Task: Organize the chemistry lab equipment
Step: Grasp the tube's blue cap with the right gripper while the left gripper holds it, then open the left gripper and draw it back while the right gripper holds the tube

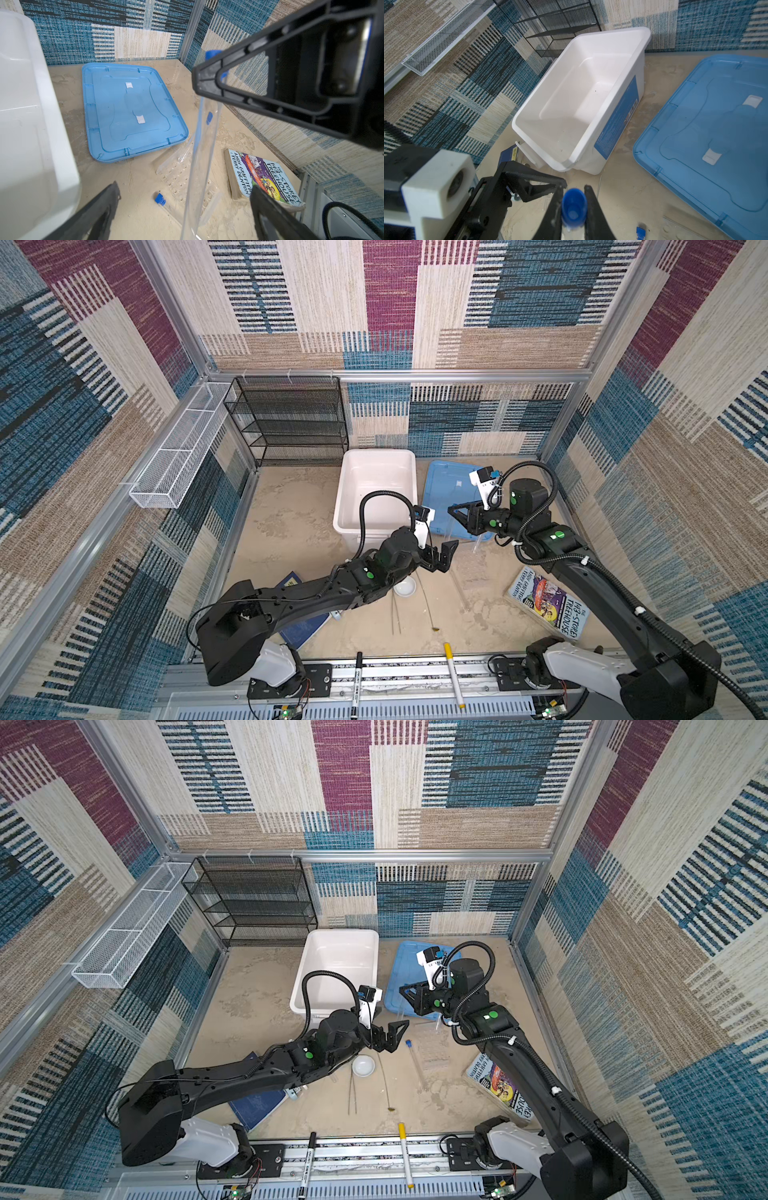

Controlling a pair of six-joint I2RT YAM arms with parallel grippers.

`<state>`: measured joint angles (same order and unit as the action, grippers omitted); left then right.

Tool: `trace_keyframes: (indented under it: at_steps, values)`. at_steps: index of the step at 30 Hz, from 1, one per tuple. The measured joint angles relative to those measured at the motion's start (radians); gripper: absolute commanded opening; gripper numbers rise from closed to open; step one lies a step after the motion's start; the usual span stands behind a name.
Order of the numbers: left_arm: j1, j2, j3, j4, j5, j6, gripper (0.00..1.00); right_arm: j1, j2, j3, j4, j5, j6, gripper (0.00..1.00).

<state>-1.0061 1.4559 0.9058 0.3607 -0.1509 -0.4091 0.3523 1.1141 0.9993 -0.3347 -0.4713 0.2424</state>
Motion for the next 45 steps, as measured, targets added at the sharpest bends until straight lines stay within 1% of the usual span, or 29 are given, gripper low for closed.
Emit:
trace_keyframes:
  at_steps: [6, 12, 16, 23, 29, 32, 37, 45]
  values:
    - [0.004, -0.026, 0.018, 0.005, 0.056, 0.001, 0.99, 0.013, -0.115, -0.092, 0.042, 0.131, -0.036, 0.16]
    - [0.004, -0.042, 0.019, 0.005, 0.055, -0.003, 0.99, 0.013, -0.200, -0.154, 0.062, 0.265, -0.067, 0.17]
    - [0.004, -0.045, 0.019, 0.005, 0.053, -0.007, 0.99, 0.014, -0.287, -0.216, 0.074, 0.360, -0.086, 0.16]
    - [0.004, -0.029, 0.016, 0.009, 0.080, -0.025, 0.99, 0.014, -0.403, -0.327, 0.090, 0.584, -0.075, 0.18]
    - [0.002, 0.007, 0.035, 0.010, 0.134, -0.026, 0.99, 0.014, -0.426, -0.367, 0.102, 0.711, -0.038, 0.18]
    - [0.000, 0.025, 0.042, 0.010, 0.160, -0.027, 0.99, 0.014, -0.427, -0.402, 0.114, 0.745, -0.006, 0.17]
    - [-0.005, 0.047, 0.054, 0.010, 0.186, -0.029, 0.99, 0.014, -0.459, -0.491, 0.166, 0.759, 0.034, 0.17]
    - [-0.005, 0.095, 0.080, 0.010, 0.217, -0.029, 0.99, 0.014, -0.471, -0.585, 0.286, 0.772, 0.035, 0.17]
